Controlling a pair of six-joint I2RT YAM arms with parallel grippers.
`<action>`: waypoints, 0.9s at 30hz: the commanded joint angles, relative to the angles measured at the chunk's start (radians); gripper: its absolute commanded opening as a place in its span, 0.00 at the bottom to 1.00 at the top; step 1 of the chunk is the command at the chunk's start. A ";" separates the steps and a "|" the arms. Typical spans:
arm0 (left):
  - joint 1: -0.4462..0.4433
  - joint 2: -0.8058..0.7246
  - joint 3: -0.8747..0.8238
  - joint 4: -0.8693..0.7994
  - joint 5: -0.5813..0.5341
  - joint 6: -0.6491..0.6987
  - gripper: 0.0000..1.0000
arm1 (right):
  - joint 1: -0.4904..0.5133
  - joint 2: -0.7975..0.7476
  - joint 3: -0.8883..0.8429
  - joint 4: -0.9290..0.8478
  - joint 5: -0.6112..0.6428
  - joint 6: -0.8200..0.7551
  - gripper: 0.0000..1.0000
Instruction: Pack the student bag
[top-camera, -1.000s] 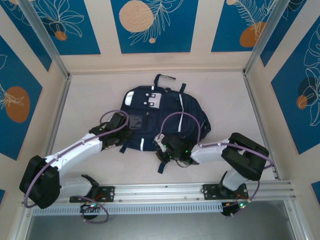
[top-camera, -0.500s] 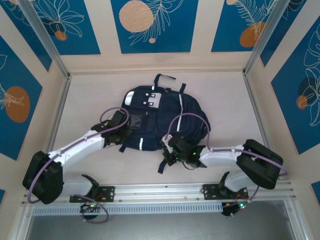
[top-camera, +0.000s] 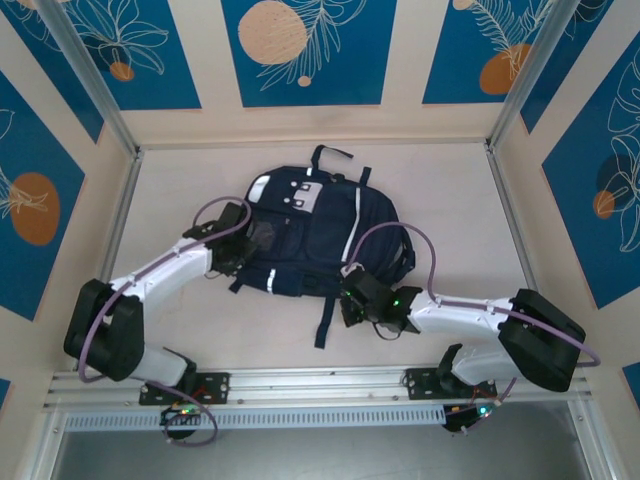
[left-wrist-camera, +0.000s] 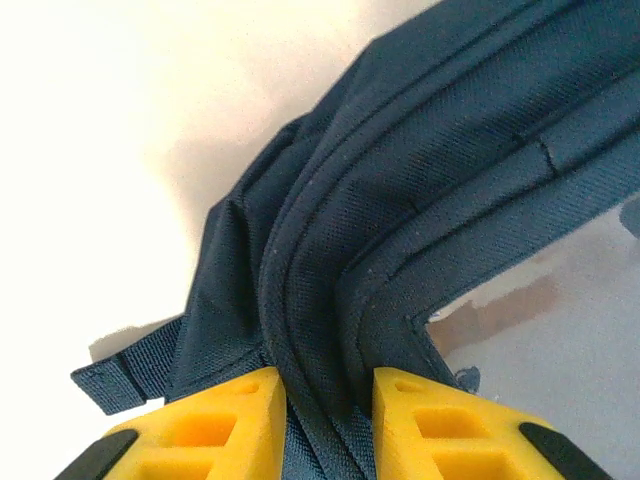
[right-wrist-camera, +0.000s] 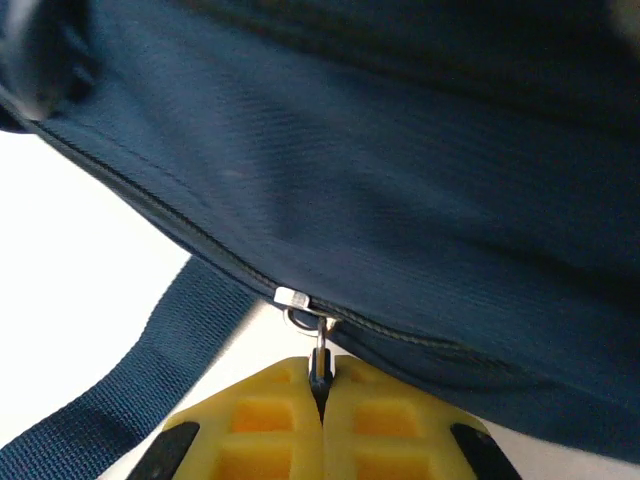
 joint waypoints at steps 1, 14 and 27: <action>0.075 0.009 0.037 -0.094 -0.085 0.041 0.32 | 0.029 -0.004 0.028 -0.140 0.108 0.109 0.00; -0.088 -0.214 -0.118 -0.073 0.034 0.008 0.72 | 0.102 0.281 0.132 0.229 -0.186 -0.099 0.00; -0.227 -0.153 -0.204 0.078 0.020 -0.092 0.58 | 0.063 0.405 0.237 0.344 -0.279 -0.022 0.00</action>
